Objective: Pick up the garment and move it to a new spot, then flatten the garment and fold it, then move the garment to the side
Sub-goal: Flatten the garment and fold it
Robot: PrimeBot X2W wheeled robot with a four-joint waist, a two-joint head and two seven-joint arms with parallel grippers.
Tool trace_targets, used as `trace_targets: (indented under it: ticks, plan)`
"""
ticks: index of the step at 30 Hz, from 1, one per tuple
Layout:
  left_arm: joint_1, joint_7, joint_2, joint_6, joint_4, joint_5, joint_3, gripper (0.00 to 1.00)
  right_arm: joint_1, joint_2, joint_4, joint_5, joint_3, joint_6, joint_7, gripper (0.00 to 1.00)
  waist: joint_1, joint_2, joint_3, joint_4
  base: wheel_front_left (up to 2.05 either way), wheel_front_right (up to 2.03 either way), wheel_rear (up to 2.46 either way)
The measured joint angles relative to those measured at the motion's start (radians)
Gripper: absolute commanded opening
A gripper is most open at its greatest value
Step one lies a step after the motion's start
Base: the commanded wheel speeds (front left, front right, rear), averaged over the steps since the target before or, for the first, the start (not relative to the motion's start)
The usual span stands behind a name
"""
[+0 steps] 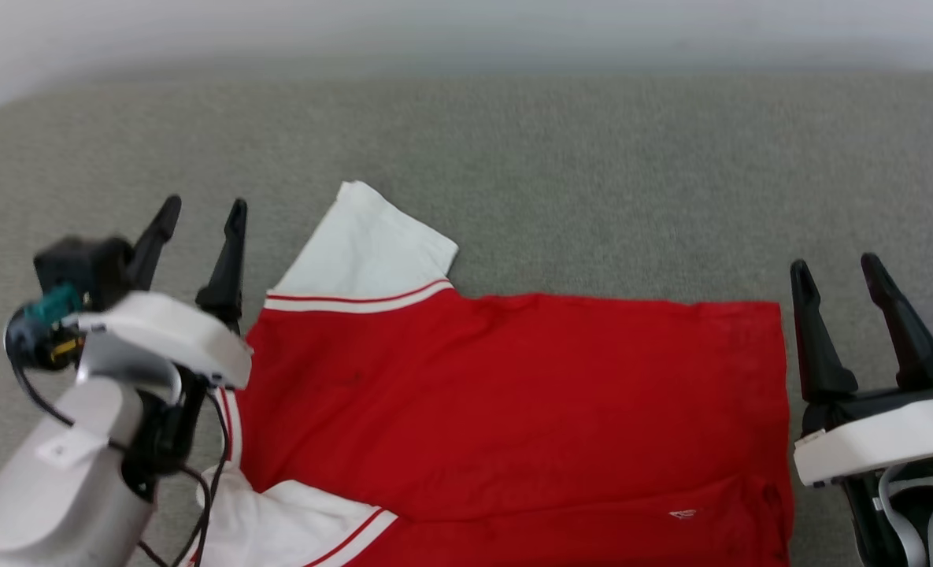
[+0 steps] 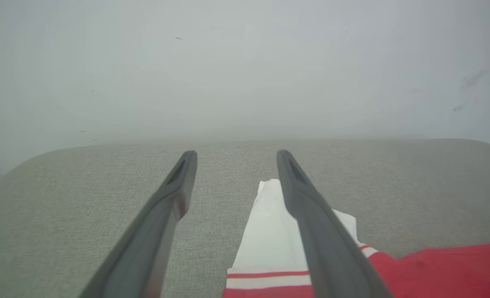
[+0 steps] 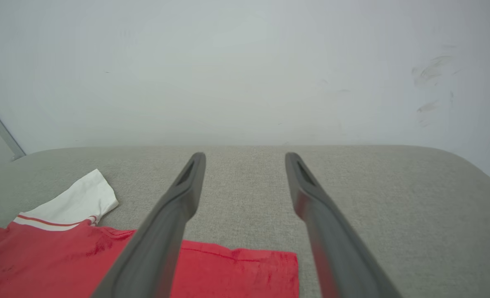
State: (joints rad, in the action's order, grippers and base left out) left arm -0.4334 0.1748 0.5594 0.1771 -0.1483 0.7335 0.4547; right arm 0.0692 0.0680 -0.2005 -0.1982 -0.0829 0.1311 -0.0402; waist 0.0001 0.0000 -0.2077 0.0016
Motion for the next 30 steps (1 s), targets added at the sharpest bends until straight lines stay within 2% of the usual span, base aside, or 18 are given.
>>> trace_targets:
  ticks: [4, 5, 7, 13, 19, 27, 28, 29, 30]
  plan:
    - [-0.112, -0.081, 0.006, -0.064, -0.069, 0.026, 0.014, 1.00, 0.046, -0.007, -0.019, 0.007, 0.020, 0.000, -0.001, 1.00, 0.0001, 0.0000, -0.077, -0.024, 0.00, 0.00, 0.00]
    - [-0.163, -0.149, 0.016, -0.103, -0.112, 0.048, 0.025, 1.00, 0.062, -0.009, -0.017, 0.009, 0.025, 0.000, 0.000, 1.00, 0.0002, 0.0000, -0.109, -0.042, 0.00, 0.00, 0.00]
    - [-0.212, -0.211, 0.027, -0.144, -0.151, 0.075, 0.029, 1.00, 0.074, -0.011, -0.009, 0.006, 0.027, 0.000, 0.003, 1.00, 0.0002, 0.0000, -0.137, -0.062, 0.00, 0.00, 0.00]
    - [-0.355, -0.484, 0.067, -0.235, -0.265, 0.179, 0.051, 1.00, 0.089, -0.014, 0.035, -0.013, 0.043, 0.000, 0.022, 1.00, 0.0001, 0.0000, -0.194, -0.124, 0.00, 0.00, 0.00]
    - [-0.455, -0.717, 0.101, -0.265, -0.341, 0.230, 0.088, 1.00, 0.101, -0.015, 0.082, -0.059, 0.060, 0.000, 0.054, 1.00, 0.0000, 0.0000, -0.236, -0.180, 0.00, 0.00, 0.00]
    - [-0.523, -0.918, 0.121, -0.253, -0.425, 0.260, 0.121, 1.00, 0.113, -0.016, 0.143, -0.095, 0.080, 0.000, 0.076, 1.00, -0.0003, 0.0000, -0.276, -0.233, 0.00, 0.00, 0.00]
    - [-0.532, -0.949, 0.122, -0.245, -0.431, 0.268, 0.123, 0.96, 0.114, -0.016, 0.148, -0.103, 0.079, 0.000, 0.077, 1.00, -0.0002, 0.0000, -0.278, -0.238, 0.00, 0.00, 0.00]
    - [-0.538, -0.975, 0.123, -0.242, -0.432, 0.276, 0.125, 0.50, 0.114, -0.016, 0.154, -0.107, 0.077, 0.000, 0.078, 1.00, -0.0003, 0.0000, -0.280, -0.241, 0.00, 0.00, 0.00]
    - [-0.541, -0.990, 0.123, -0.238, -0.431, 0.280, 0.125, 0.23, 0.114, -0.016, 0.161, -0.114, 0.073, 0.000, 0.077, 1.00, -0.0003, 0.0001, -0.282, -0.243, 0.00, 0.00, 0.00]
